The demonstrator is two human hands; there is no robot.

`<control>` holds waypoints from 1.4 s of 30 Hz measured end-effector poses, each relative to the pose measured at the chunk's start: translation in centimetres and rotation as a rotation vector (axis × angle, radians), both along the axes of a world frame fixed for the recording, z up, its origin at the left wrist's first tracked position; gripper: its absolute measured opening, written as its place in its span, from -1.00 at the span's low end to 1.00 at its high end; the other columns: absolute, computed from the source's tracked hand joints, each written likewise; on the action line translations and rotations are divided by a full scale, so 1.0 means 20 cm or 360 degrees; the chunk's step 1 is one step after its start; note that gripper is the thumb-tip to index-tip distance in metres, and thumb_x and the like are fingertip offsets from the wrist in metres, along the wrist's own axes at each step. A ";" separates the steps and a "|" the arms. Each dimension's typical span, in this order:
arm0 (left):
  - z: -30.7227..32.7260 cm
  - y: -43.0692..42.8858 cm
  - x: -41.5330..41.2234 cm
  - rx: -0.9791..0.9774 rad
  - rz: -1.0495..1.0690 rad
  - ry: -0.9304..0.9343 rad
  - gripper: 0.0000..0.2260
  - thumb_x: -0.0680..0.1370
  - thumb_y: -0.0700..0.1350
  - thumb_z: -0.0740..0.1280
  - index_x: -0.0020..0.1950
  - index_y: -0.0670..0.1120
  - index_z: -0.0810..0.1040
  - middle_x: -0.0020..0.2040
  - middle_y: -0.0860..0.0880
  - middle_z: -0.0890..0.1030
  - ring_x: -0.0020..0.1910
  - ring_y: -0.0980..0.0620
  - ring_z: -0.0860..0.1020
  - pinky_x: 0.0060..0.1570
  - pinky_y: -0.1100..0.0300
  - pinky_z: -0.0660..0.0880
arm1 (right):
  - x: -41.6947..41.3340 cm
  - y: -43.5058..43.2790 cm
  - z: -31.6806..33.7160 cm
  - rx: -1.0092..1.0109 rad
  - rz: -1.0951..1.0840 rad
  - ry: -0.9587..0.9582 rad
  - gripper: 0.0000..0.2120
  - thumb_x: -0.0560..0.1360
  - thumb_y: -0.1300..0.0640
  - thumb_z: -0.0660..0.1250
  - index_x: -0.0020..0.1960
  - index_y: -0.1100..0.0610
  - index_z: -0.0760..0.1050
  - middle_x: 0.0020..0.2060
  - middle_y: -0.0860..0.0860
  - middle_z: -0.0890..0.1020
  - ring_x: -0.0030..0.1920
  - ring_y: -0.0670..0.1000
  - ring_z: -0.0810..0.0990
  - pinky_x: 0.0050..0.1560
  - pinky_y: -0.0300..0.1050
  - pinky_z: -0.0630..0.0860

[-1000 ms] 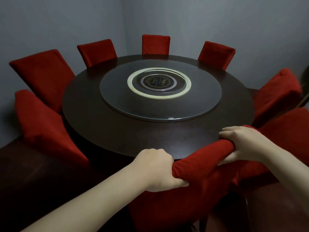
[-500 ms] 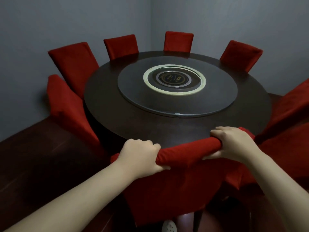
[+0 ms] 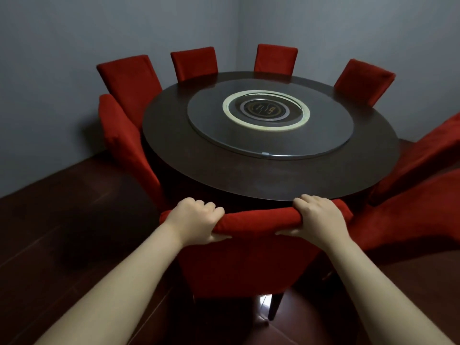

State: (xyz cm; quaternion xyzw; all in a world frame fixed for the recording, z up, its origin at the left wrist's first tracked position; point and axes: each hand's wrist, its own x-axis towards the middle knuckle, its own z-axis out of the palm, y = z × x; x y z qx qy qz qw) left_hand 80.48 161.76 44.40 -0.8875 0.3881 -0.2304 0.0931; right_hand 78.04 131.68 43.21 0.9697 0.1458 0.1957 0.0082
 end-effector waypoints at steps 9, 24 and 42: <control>-0.12 0.01 -0.07 -0.0089 -0.0038 -0.0005 -0.54 0.41 0.33 0.25 -0.34 -0.07 0.51 -0.46 -0.02 0.48 -0.58 -0.04 0.47 -0.58 0.23 0.38 | -0.06 -0.04 -0.14 0.0038 0.0166 -0.0360 -0.35 0.22 -0.51 0.33 -0.35 0.12 0.37 -0.43 0.02 0.44 -0.43 0.10 0.46 -0.39 -0.06 0.36; -0.20 -0.19 -0.08 -0.0066 -0.0004 -0.0060 -0.57 0.41 0.30 0.26 -0.34 -0.07 0.51 -0.47 -0.02 0.47 -0.58 -0.03 0.46 -0.59 0.21 0.38 | 0.04 -0.24 -0.27 0.0078 0.0243 -0.0654 -0.32 0.31 -0.52 0.23 -0.34 0.15 0.40 -0.41 0.05 0.44 -0.42 0.10 0.44 -0.38 -0.03 0.40; -0.37 -0.16 -0.31 -0.0067 0.0051 0.0164 -0.55 0.40 0.36 0.21 -0.25 -0.01 0.55 -0.39 0.01 0.53 -0.50 -0.03 0.52 -0.50 0.23 0.40 | -0.22 -0.20 -0.40 -0.0013 0.0153 -0.0292 -0.35 0.28 -0.53 0.24 -0.29 0.11 0.36 -0.37 0.03 0.42 -0.38 0.10 0.42 -0.34 -0.02 0.34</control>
